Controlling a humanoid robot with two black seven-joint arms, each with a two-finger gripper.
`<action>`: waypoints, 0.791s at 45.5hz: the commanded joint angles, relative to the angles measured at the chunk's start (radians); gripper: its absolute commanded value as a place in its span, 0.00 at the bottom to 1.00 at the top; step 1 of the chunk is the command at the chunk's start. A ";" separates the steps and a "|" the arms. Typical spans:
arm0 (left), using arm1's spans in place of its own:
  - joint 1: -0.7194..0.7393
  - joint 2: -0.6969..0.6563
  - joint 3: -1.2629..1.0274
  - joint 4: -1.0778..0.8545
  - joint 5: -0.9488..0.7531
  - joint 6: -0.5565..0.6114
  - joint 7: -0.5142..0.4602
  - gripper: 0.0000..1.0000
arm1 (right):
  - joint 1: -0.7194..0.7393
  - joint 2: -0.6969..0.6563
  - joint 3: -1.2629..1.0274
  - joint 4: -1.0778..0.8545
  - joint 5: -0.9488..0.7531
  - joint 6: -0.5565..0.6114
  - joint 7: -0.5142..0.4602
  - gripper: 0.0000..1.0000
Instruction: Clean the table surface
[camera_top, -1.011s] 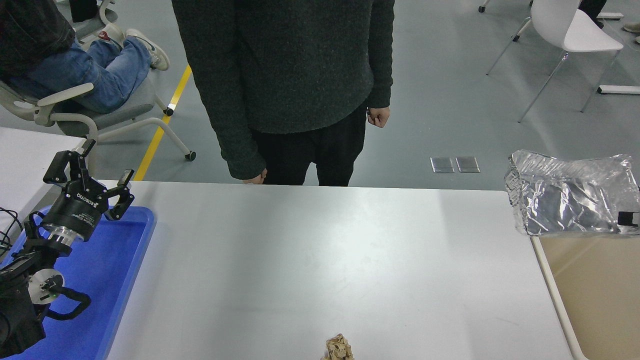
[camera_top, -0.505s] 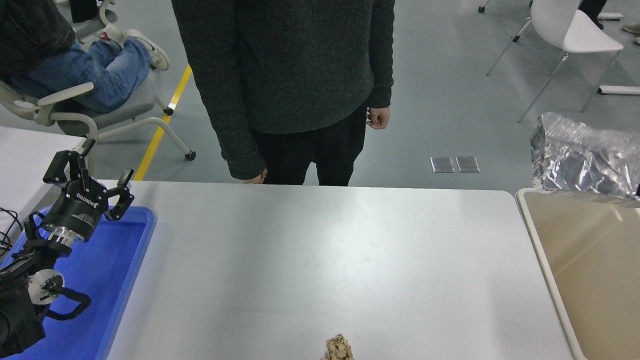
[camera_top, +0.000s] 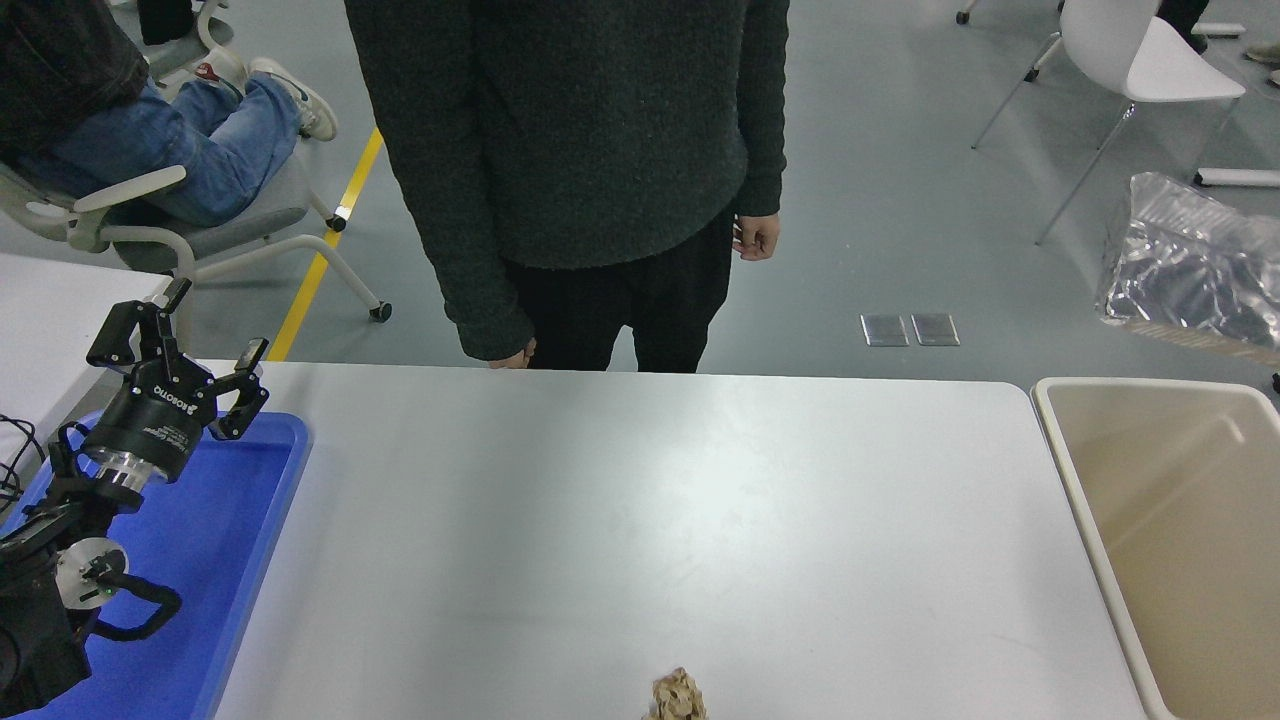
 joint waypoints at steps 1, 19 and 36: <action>0.000 0.000 0.000 0.000 0.000 0.000 0.000 1.00 | -0.046 0.172 -0.003 -0.245 0.084 -0.060 -0.033 0.00; 0.000 0.000 0.000 0.000 0.000 0.000 0.000 1.00 | -0.148 0.369 -0.003 -0.447 0.271 -0.162 -0.119 0.00; 0.000 0.000 0.000 0.000 0.000 0.000 0.000 1.00 | -0.181 0.422 -0.003 -0.501 0.308 -0.179 -0.225 0.00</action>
